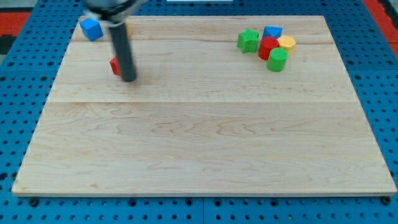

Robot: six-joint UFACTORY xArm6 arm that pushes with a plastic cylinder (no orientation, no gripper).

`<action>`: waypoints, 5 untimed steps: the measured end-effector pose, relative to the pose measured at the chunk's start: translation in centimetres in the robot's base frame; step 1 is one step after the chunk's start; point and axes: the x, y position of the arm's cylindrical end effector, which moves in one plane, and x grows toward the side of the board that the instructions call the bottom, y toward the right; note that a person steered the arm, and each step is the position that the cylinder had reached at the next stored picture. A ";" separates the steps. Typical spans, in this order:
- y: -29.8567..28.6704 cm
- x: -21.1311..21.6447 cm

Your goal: Move red star to the left side of green circle

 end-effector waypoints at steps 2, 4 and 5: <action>-3.5 -3.3; 8.9 -7.6; 16.5 -7.3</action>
